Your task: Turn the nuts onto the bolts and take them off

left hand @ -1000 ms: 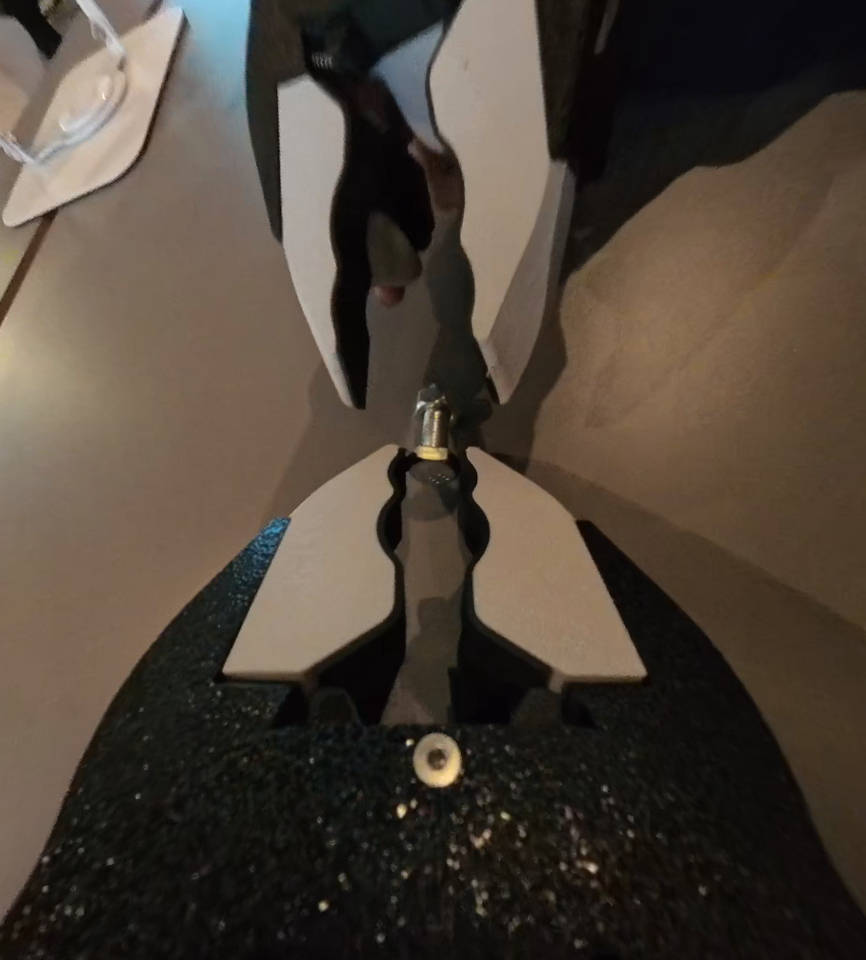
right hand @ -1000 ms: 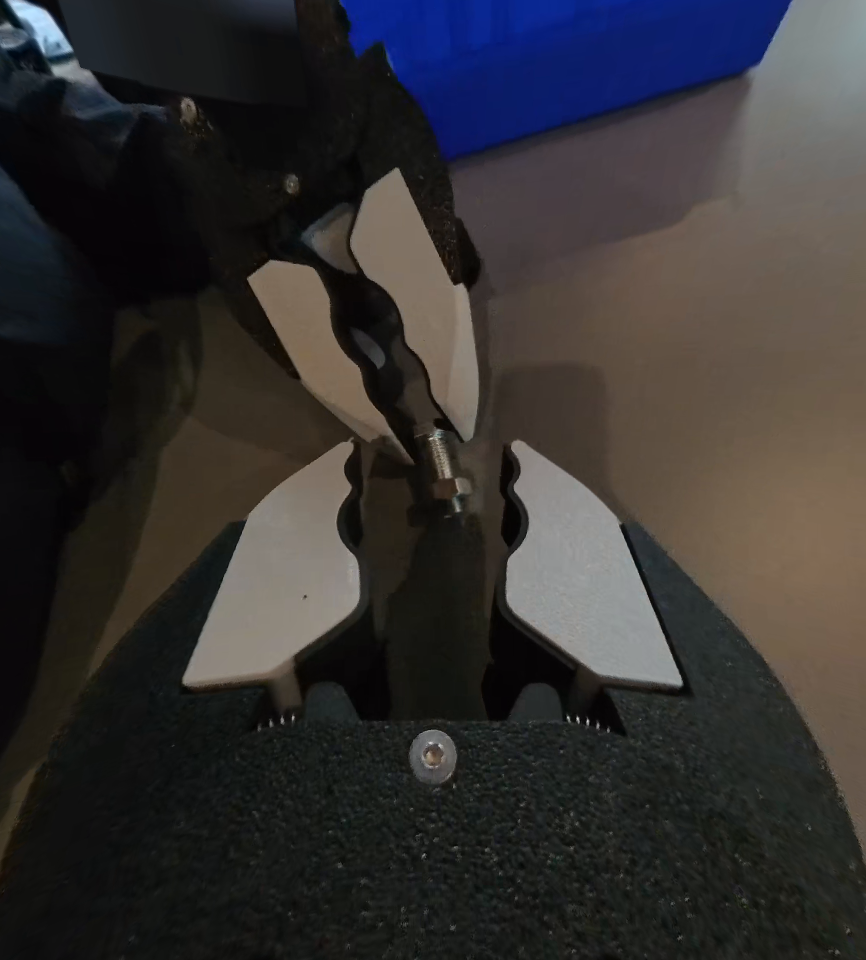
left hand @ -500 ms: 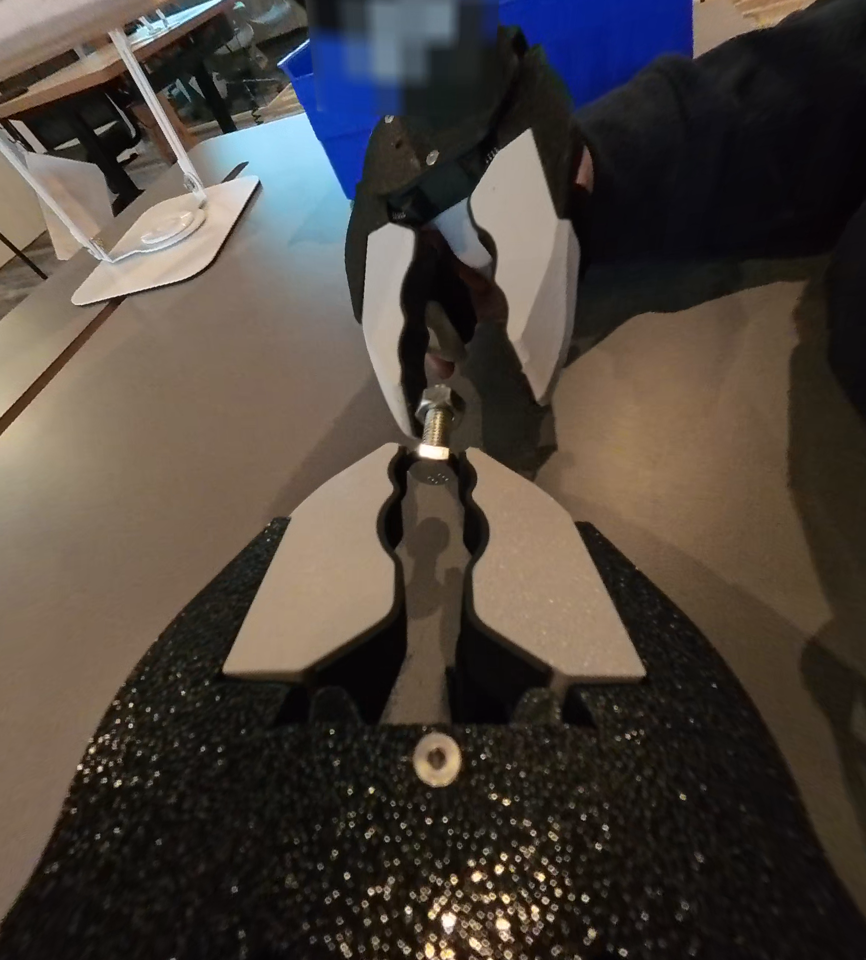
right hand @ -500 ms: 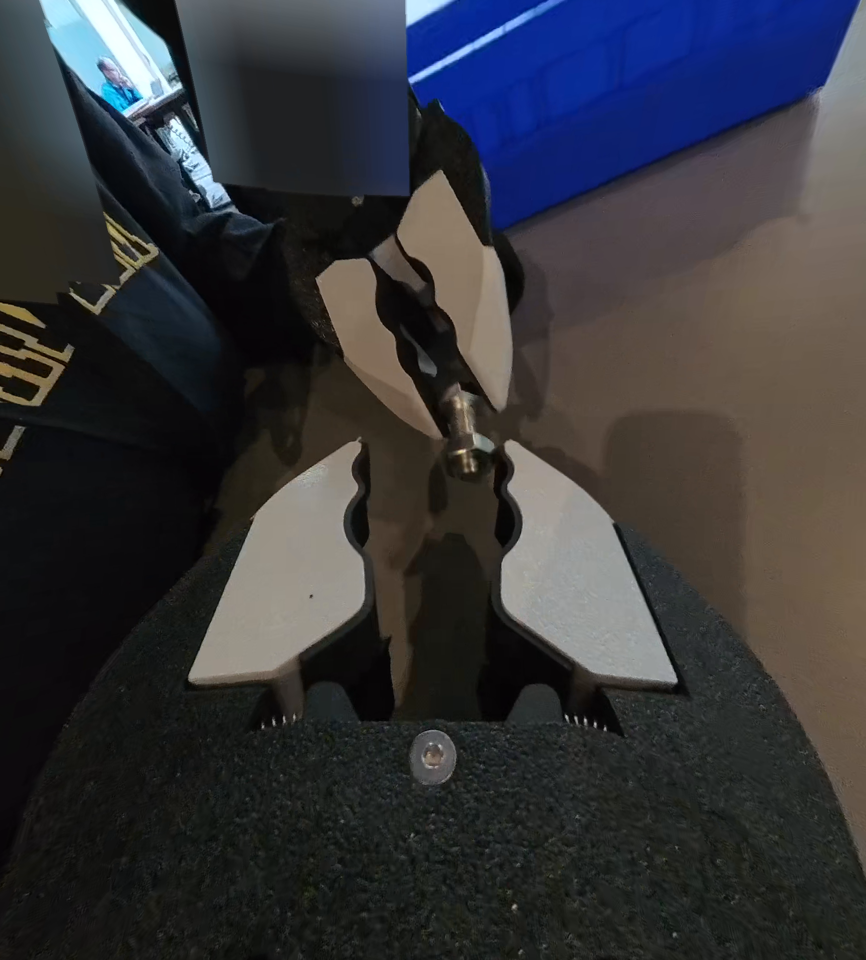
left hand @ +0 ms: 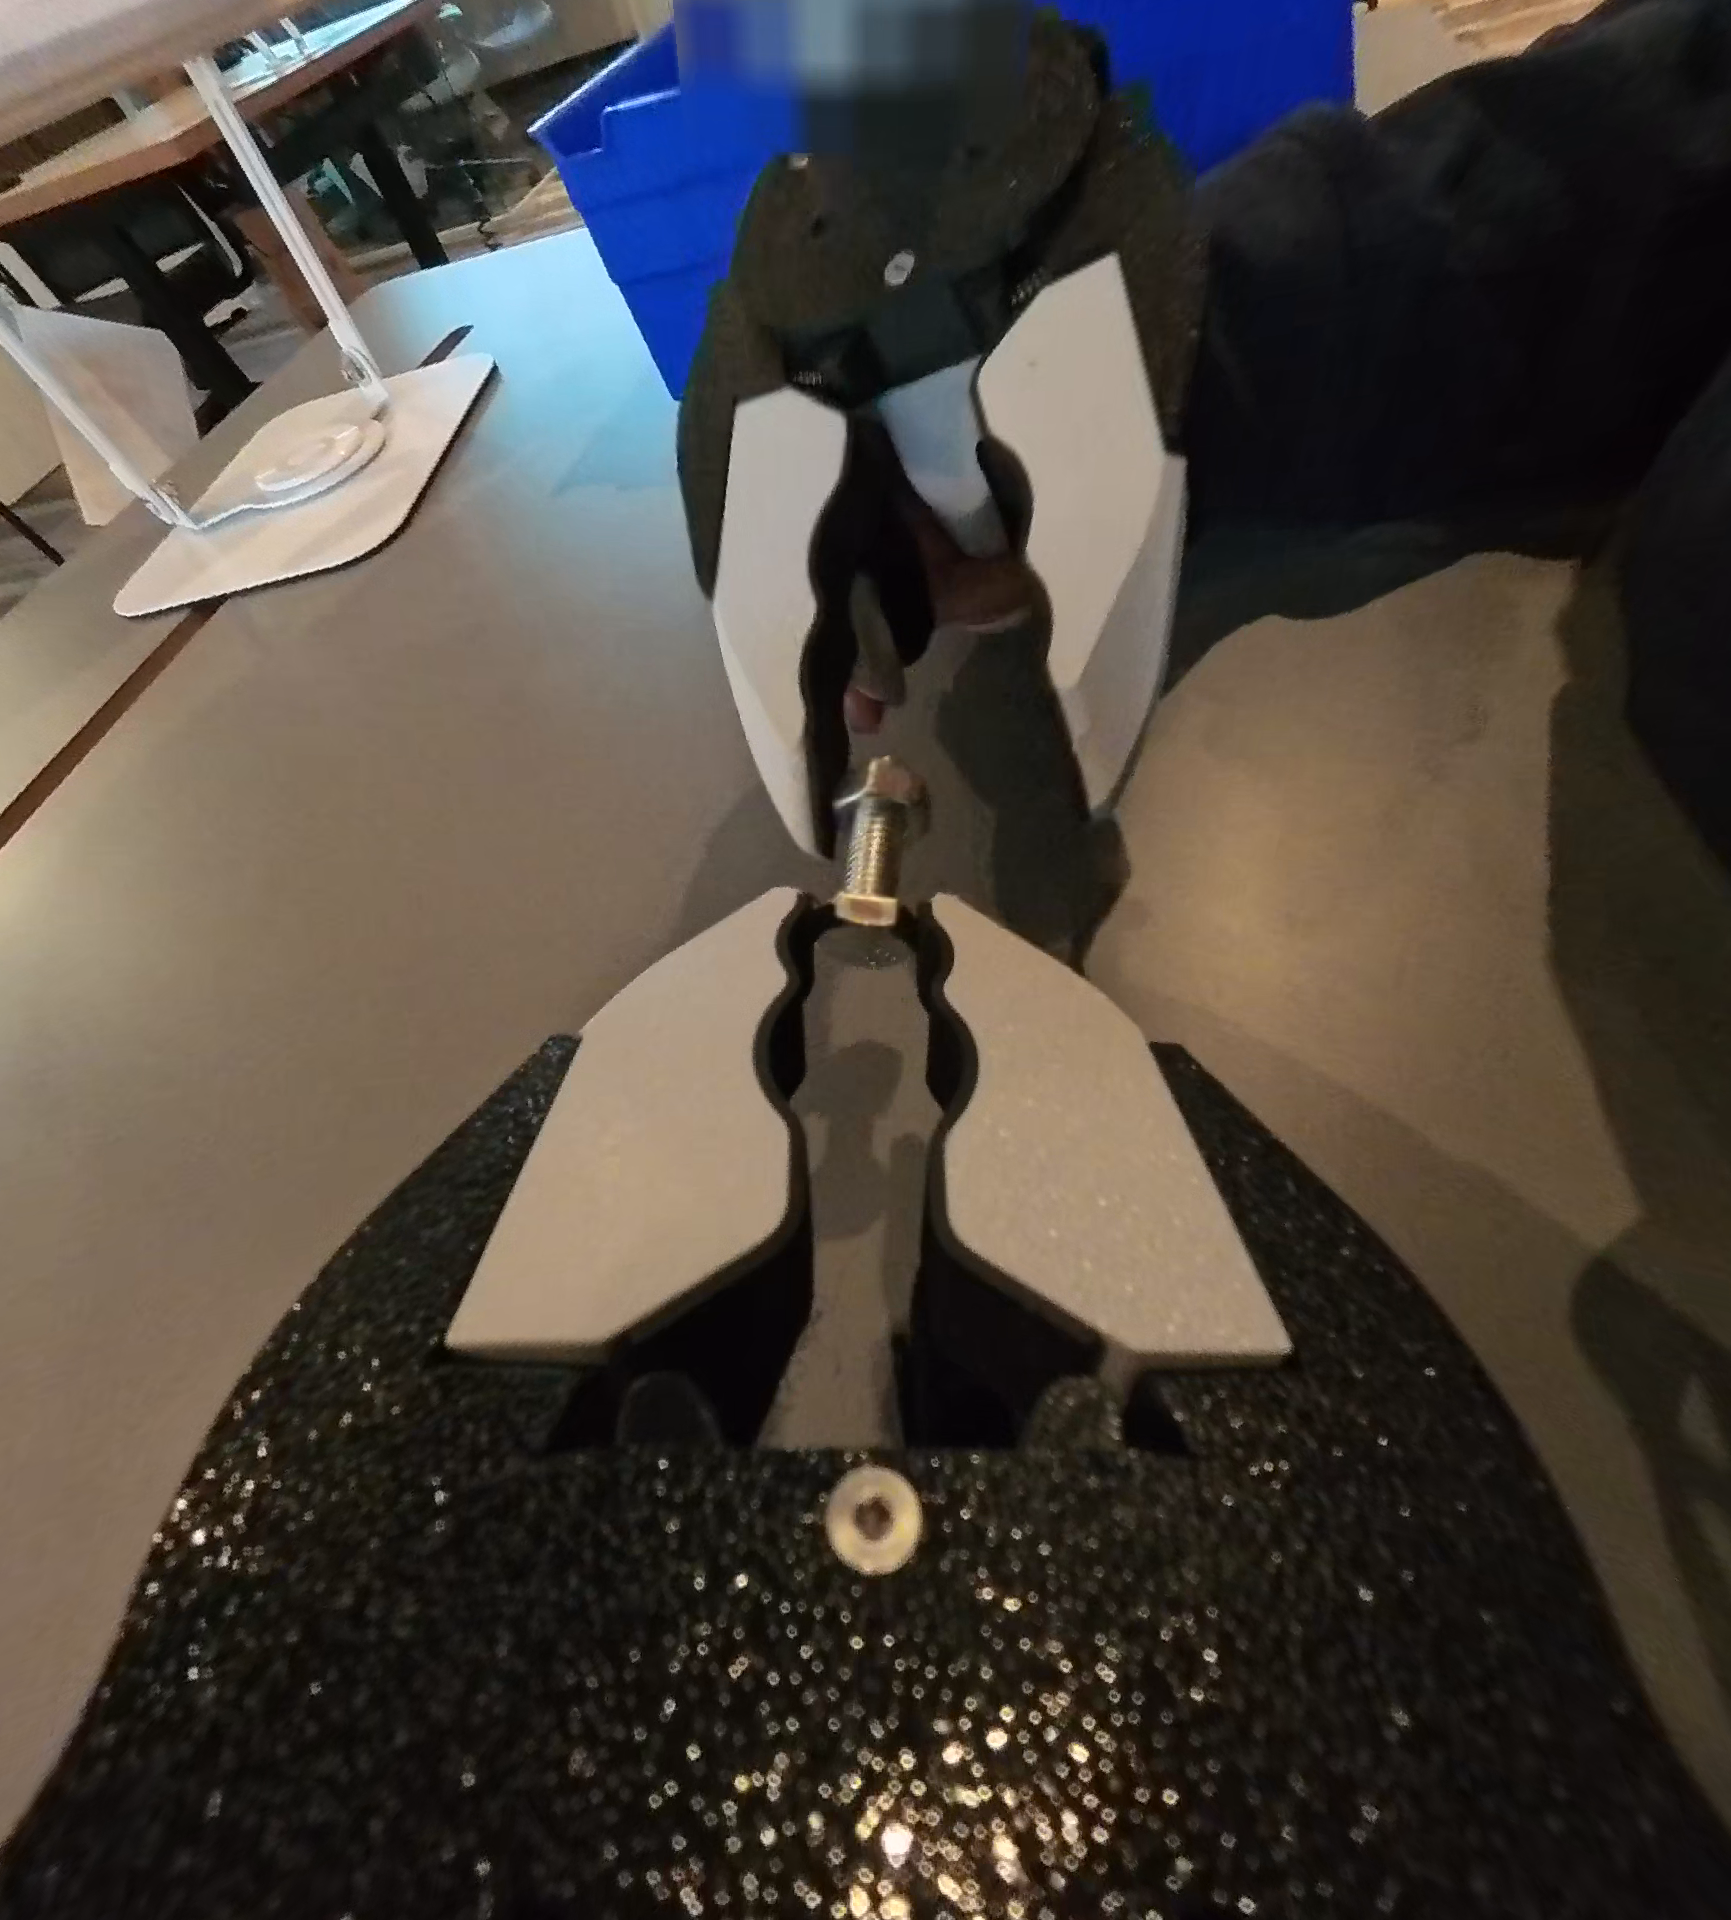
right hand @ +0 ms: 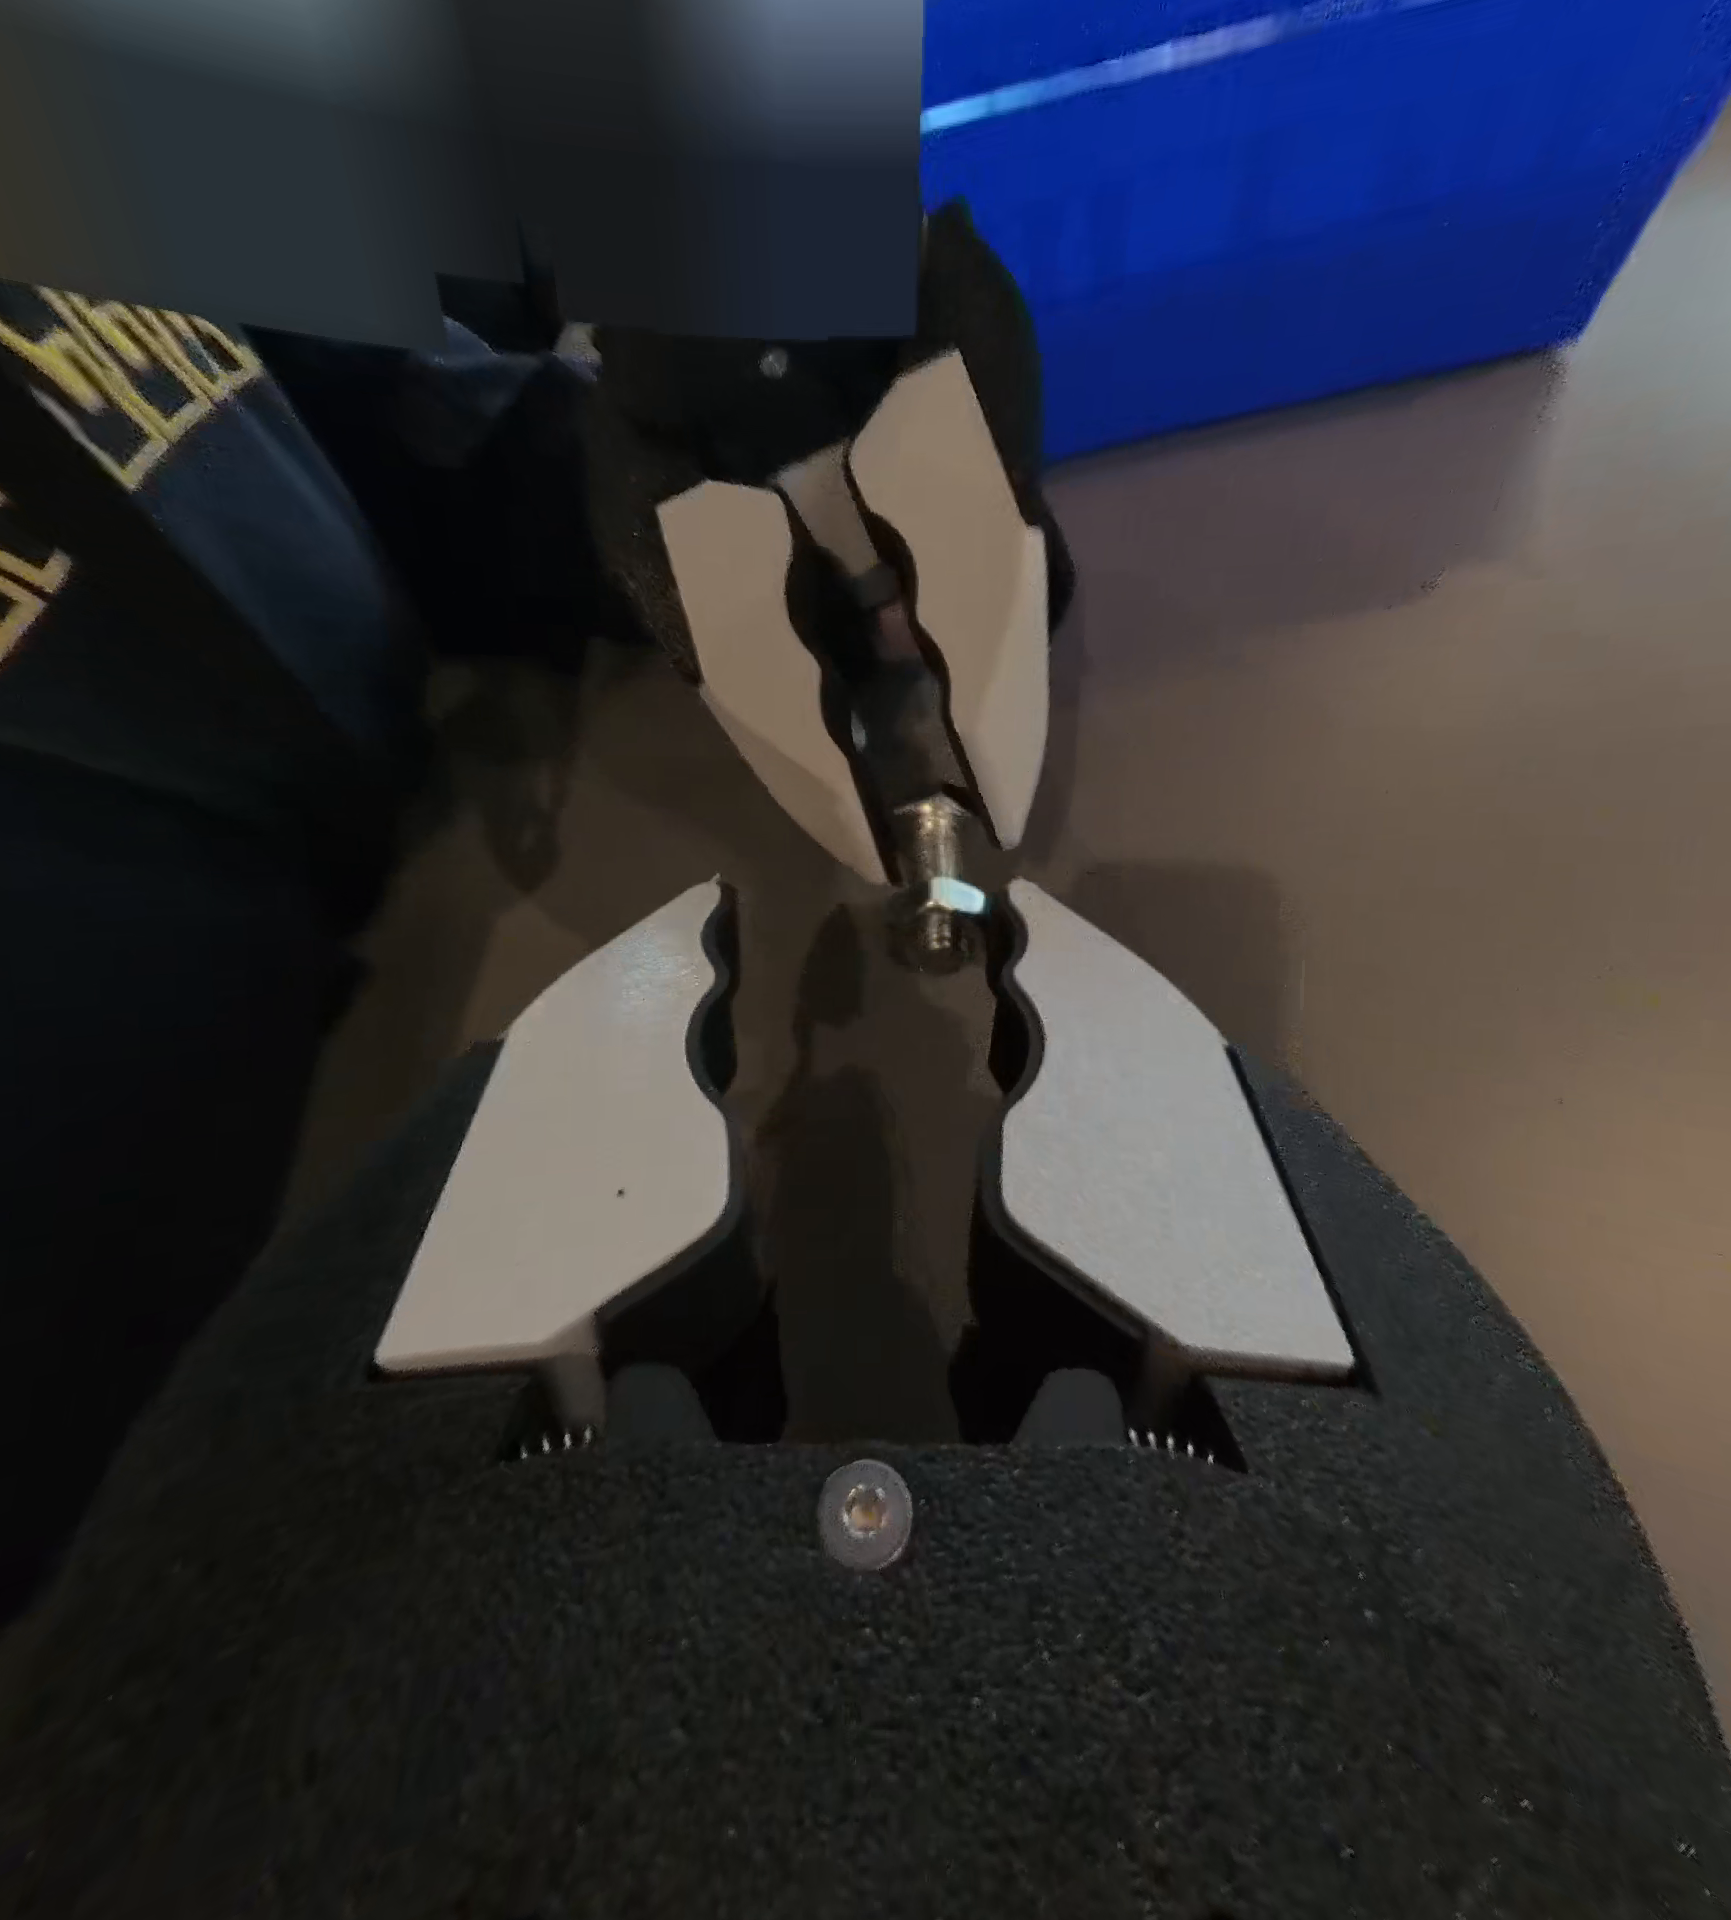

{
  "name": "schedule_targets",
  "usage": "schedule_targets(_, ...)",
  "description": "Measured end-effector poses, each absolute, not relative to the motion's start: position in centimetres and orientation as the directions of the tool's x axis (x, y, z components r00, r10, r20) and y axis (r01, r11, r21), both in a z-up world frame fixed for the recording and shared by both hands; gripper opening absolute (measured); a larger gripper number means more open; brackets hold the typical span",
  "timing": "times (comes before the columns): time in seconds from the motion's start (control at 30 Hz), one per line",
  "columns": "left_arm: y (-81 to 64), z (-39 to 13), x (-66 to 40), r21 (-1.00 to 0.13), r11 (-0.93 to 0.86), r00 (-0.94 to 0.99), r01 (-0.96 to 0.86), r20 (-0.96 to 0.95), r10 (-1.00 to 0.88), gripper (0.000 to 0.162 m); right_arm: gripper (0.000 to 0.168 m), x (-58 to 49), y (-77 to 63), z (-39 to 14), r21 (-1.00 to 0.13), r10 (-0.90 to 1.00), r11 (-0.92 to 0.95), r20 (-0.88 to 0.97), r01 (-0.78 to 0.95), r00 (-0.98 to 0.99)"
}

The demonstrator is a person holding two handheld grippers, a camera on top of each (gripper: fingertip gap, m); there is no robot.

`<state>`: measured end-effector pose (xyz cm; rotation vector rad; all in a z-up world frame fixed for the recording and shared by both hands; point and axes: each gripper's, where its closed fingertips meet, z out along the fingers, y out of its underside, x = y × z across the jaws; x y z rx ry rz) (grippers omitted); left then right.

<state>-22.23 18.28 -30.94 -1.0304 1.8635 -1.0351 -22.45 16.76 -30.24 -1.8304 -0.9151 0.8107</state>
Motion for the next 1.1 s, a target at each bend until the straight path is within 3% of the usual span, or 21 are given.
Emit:
schedule_targets(0.1,18.4,-31.0,-22.2,-0.896,0.338,-0.387,-0.289,-0.213,-0.897,0.018,0.035,-22.3,16.7,-28.0,-0.96,0.854,-0.219,-0.101,0.176,0.51)
schedule_targets(0.2,18.3,-31.0,-22.2,-0.894,0.345,-0.39,-0.286,-0.22,-0.894,0.018,0.04,-20.6,17.8,-30.4,-0.908,0.792,-0.321,-0.103,0.268,0.601)
schedule_targets(0.33,18.2,-31.1,-22.2,-0.891,0.349,-0.395,-0.291,-0.22,-0.892,0.018,0.042,-22.2,17.2,-31.3,-0.888,0.826,-0.345,-0.133,0.304,0.548)
schedule_targets(0.43,18.1,-31.1,-22.3,-0.892,0.352,-0.4,-0.284,-0.223,-0.889,0.018,0.045,-22.6,16.9,-30.4,-0.914,0.849,-0.255,-0.057,0.314,0.525)
schedule_targets(0.5,18.3,-31.1,-22.1,-0.89,0.348,-0.387,-0.294,-0.222,-0.895,0.018,0.033,-23.0,16.2,-28.3,-0.953,0.875,-0.174,-0.034,0.25,0.482)
schedule_targets(0.67,18.1,-31.3,-22.2,-0.884,0.36,-0.404,-0.299,-0.224,-0.887,0.018,0.046,-21.2,17.7,-30.7,-0.901,0.804,-0.273,-0.022,0.336,0.594)
schedule_targets(0.8,18.0,-31.5,-22.2,-0.881,0.365,-0.411,-0.302,-0.226,-0.883,0.018,0.048,-22.9,16.6,-30.7,-0.903,0.856,-0.253,-0.041,0.348,0.515)
schedule_targets(0.9,18.1,-31.5,-22.1,-0.88,0.364,-0.406,-0.305,-0.226,-0.885,0.018,0.022,-23.7,15.0,-28.4,-0.943,0.908,-0.17,-0.037,0.285,0.418)
schedule_targets(1.1,18.1,-31.5,-22.1,-0.88,0.362,-0.407,-0.307,-0.223,-0.886,0.018,0.042,-21.9,17.1,-31.1,-0.898,0.832,-0.281,-0.052,0.339,0.552)
